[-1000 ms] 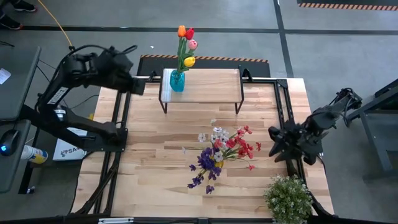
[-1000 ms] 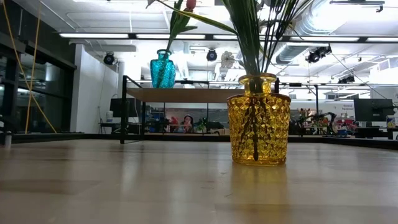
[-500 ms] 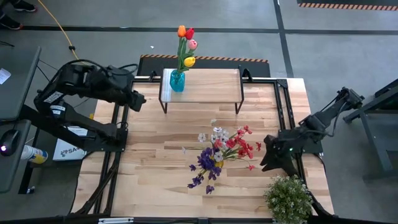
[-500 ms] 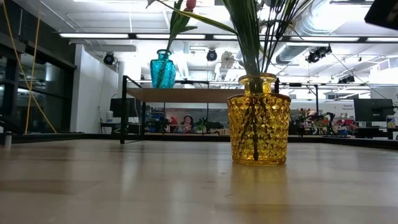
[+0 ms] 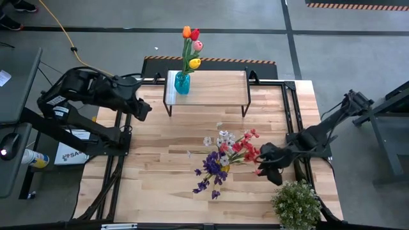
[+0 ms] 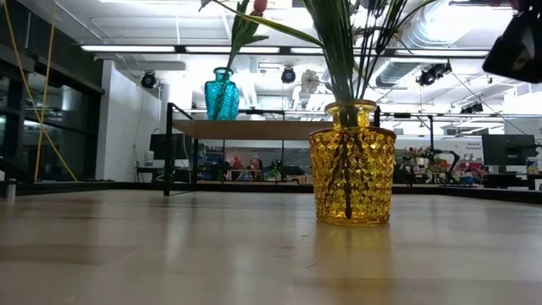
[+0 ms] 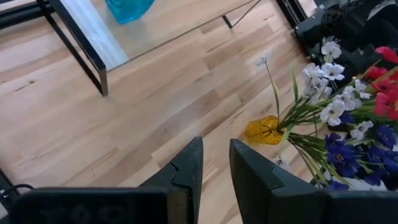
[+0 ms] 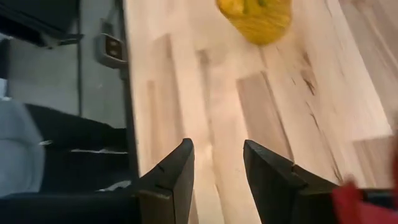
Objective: Pick and place flowers into a vace then onto a shelf
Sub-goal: Put the yellow flower vase on the shelf
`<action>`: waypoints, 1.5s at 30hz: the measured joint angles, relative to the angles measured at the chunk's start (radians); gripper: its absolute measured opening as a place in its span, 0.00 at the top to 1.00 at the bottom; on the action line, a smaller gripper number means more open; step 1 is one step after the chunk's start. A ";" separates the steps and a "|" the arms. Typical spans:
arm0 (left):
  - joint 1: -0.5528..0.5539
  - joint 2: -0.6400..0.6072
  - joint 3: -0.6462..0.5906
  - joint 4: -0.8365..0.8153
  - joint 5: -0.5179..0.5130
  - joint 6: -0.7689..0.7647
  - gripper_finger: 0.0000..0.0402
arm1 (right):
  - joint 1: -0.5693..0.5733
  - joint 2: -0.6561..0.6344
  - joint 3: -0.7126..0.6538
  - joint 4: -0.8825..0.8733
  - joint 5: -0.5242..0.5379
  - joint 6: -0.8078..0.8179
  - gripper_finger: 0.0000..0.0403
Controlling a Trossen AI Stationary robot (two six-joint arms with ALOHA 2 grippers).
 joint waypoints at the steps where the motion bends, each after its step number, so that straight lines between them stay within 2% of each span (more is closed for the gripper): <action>1: 0.000 0.000 0.000 0.000 -0.001 0.000 0.72 | 0.000 0.012 0.000 -0.007 0.008 0.018 0.68; 10: 0.000 0.000 0.000 0.000 -0.005 0.000 0.72 | 0.000 0.040 -0.002 -0.157 0.096 0.227 0.68; 17: 0.000 0.000 0.000 0.000 -0.006 0.006 0.72 | 0.005 0.040 -0.002 -0.188 0.104 0.258 0.68; 24: 0.000 0.000 0.000 0.000 -0.007 0.011 0.72 | 0.112 0.040 -0.002 -0.188 0.119 0.333 0.68; 30: 0.003 0.000 0.000 0.000 -0.012 0.053 0.72 | 0.236 0.040 -0.002 -0.187 0.240 0.464 0.68; 33: 0.003 0.000 0.001 0.000 -0.032 0.054 0.72 | 0.275 0.041 -0.002 -0.187 0.261 0.514 0.68; 45: 0.003 -0.001 0.001 0.000 -0.041 0.057 0.72 | 0.298 0.134 -0.002 -0.148 0.282 0.549 0.68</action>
